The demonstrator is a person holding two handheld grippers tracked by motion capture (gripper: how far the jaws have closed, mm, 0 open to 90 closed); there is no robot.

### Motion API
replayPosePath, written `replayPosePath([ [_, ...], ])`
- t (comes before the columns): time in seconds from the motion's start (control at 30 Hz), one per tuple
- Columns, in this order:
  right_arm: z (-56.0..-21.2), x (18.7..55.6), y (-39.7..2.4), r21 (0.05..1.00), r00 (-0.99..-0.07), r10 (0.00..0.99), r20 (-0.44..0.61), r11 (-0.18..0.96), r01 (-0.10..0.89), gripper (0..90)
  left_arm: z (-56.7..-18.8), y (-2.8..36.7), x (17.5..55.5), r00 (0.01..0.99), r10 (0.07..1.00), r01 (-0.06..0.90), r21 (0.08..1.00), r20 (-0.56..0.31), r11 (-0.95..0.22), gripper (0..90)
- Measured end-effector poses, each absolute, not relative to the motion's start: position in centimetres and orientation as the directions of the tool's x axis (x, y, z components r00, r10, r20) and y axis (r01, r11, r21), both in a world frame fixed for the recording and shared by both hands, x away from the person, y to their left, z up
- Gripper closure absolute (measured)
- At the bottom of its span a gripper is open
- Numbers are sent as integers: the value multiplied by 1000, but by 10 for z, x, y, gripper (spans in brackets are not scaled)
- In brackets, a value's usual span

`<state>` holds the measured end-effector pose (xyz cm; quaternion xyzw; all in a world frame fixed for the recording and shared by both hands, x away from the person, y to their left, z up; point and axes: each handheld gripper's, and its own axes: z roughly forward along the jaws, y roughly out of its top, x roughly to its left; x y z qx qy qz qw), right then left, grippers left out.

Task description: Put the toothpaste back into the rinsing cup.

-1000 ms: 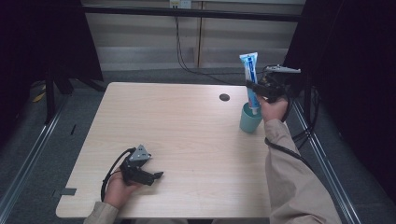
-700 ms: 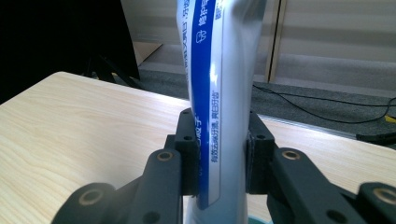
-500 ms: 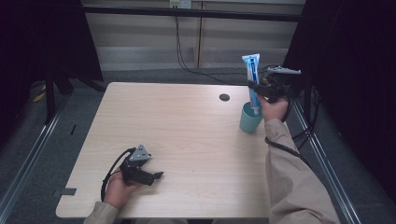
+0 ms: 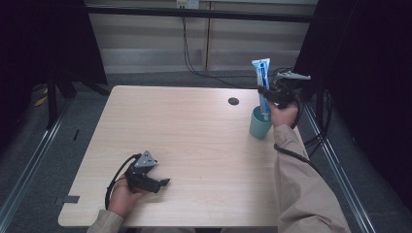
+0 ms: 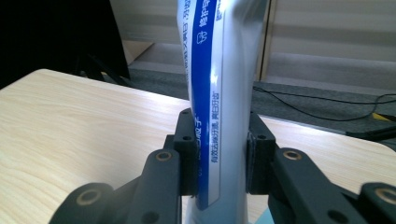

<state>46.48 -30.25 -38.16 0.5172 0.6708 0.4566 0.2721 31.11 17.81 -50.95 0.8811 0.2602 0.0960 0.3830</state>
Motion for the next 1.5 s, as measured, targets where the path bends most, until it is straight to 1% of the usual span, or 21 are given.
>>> replayPosePath([
  [0.1, -384, 465, -303, 896, -328, 939, 105, 54, 441, 715, -510, 178, 311, 846, 532, 385, 725, -30, -571, 129],
  [0.43, -390, 465, -302, 885, -324, 940, 112, 54, 463, 707, -509, 178, 311, 844, 536, 379, 726, -17, -574, 129],
  [0.6, -391, 463, -301, 878, -331, 938, 99, 75, 473, 696, -509, 178, 311, 844, 536, 379, 726, -17, -574, 129],
  [0.97, -399, 456, -303, 861, -331, 939, 89, 95, 500, 706, -510, 178, 311, 844, 535, 385, 727, -29, -569, 129],
  [1.5, -405, 452, -303, 852, -345, 935, 82, 113, 511, 707, -510, 178, 311, 844, 535, 385, 727, -28, -569, 129],
])
